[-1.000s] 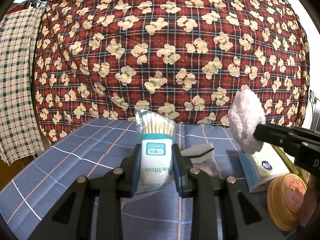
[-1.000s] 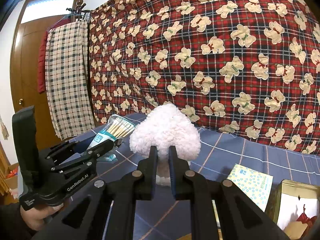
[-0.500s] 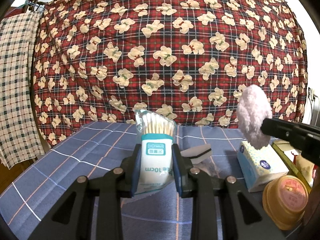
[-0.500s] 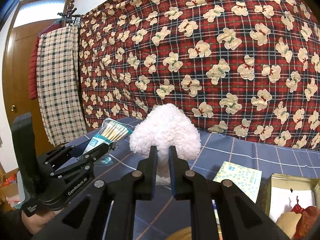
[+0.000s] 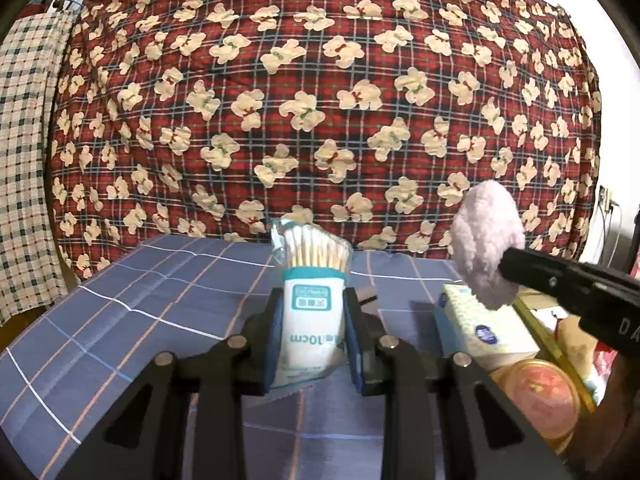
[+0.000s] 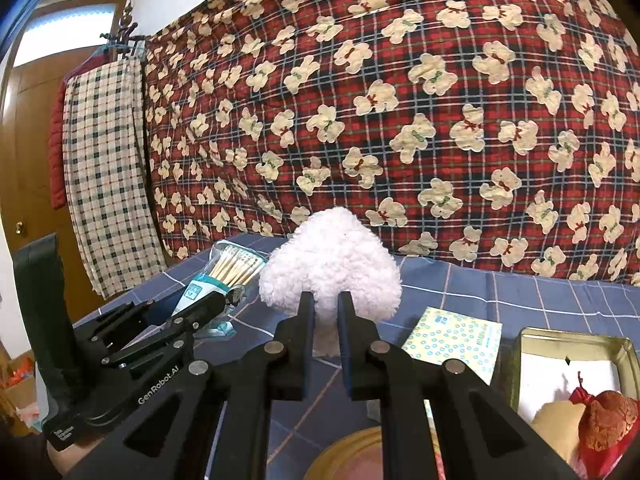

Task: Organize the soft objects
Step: 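Carry the cotton-swab pack and pink puff over the gold tin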

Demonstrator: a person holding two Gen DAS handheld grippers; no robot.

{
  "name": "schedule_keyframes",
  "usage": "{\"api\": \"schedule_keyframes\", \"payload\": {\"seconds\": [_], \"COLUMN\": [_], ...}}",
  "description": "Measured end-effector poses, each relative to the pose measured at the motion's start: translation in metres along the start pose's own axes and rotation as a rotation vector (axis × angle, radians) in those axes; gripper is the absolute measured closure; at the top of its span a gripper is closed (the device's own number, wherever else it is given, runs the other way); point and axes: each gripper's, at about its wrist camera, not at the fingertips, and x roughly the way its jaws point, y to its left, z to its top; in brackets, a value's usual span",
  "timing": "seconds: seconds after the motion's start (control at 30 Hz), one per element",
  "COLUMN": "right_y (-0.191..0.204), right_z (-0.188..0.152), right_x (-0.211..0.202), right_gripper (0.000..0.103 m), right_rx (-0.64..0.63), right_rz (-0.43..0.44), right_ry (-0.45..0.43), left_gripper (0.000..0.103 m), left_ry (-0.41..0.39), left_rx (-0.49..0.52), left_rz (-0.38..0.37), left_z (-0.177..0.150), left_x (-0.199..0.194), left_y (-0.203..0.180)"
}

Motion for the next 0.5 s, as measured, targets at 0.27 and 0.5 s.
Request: {"api": "schedule_keyframes", "payload": {"seconds": [0.27,0.5], "right_y": [-0.013,-0.031], "right_z": [-0.004,-0.004], "right_x": [-0.015,-0.022], "right_gripper": [0.09,0.09], "right_rx": [0.017,0.057], "right_rz": [-0.013,-0.022], "right_ry": [-0.019,-0.02], "left_gripper": [0.076,0.076], "left_ry": [0.011,0.022], "left_rx": [0.018,0.044], "left_rz": [-0.013,-0.045], "left_z": [0.0,0.001], "left_x": [-0.003,-0.001], "left_y": [-0.018,-0.04]}}
